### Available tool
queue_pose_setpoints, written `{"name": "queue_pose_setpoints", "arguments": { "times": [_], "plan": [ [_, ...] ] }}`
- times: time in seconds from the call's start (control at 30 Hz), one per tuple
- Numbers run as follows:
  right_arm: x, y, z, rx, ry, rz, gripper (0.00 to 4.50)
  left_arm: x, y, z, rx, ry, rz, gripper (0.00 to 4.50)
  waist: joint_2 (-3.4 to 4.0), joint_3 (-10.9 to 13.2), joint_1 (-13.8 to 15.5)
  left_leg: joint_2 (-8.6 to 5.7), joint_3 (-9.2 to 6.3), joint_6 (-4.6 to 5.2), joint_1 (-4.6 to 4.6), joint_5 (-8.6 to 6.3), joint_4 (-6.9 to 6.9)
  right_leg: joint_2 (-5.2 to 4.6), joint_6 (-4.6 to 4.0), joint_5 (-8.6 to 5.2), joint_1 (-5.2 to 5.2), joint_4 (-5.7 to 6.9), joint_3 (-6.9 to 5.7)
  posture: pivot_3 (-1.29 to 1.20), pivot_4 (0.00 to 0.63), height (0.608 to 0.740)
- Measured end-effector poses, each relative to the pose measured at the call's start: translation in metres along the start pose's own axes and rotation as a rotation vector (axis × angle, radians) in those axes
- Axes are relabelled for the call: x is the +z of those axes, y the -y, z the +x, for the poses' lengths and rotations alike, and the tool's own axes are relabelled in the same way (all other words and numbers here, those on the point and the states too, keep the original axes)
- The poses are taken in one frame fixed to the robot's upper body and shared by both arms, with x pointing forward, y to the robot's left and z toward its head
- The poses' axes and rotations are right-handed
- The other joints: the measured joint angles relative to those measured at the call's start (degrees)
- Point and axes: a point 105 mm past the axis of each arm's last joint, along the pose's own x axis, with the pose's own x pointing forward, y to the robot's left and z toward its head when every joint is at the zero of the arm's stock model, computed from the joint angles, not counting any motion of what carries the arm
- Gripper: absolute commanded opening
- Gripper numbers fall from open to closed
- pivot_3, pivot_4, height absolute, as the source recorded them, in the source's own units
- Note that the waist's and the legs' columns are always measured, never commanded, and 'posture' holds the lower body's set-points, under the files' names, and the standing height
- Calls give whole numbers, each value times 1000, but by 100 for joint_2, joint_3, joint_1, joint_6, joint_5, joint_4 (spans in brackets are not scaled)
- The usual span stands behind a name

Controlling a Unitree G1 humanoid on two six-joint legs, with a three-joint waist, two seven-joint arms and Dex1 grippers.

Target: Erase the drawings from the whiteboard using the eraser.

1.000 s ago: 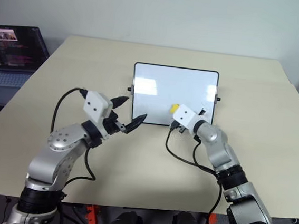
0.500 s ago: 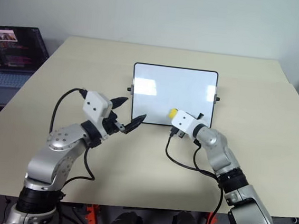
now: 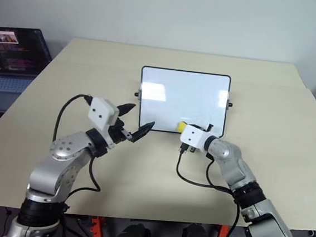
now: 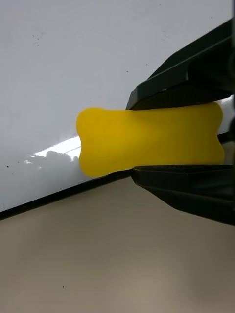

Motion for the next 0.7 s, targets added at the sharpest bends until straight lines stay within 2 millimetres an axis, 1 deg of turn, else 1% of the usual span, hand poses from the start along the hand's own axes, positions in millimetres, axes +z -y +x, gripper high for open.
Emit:
{"name": "queue_pose_setpoints", "arguments": {
  "times": [0.1,0.3,0.37,0.43,0.57,0.6,0.7],
  "plan": [
    [-1,4,-7,-4,-19,11,1192,0,2,1,-9,3,-1,4500,0,0,1,0,-1,0,-8,0,0,0,0,0,-3,-10,-1,0,150,740],
    [9,26,-24,-77,-20,93,1192,4,5,3,-32,19,3,4500,0,1,4,2,-4,0,-15,0,-5,0,0,0,-4,-26,-4,0,150,740],
    [9,32,-29,-94,-32,126,1192,4,6,4,-42,23,3,4500,1,1,3,1,-4,0,-16,-1,-5,0,0,0,-4,-29,-4,0,150,740],
    [9,36,-33,-104,-47,147,1192,4,9,4,-70,26,-3,4500,1,1,4,1,-4,1,-17,-1,-6,0,0,0,-4,-32,-5,0,150,740],
    [9,42,-44,-121,-64,188,1192,4,23,4,-167,33,-37,4500,1,1,4,1,-5,1,-19,-1,-8,0,0,0,-4,-38,-5,0,150,740],
    [6,46,-51,-131,-79,205,1192,3,26,3,-205,27,-61,4500,1,1,5,1,-6,1,-21,-1,-9,0,0,0,-4,-39,-6,0,150,740],
    [-10,54,-71,-180,-149,295,1192,1,32,-2,-282,9,-112,4500,1,1,9,1,-7,2,-23,-2,-10,0,0,0,-3,-43,-7,0,150,740]
  ]
}}
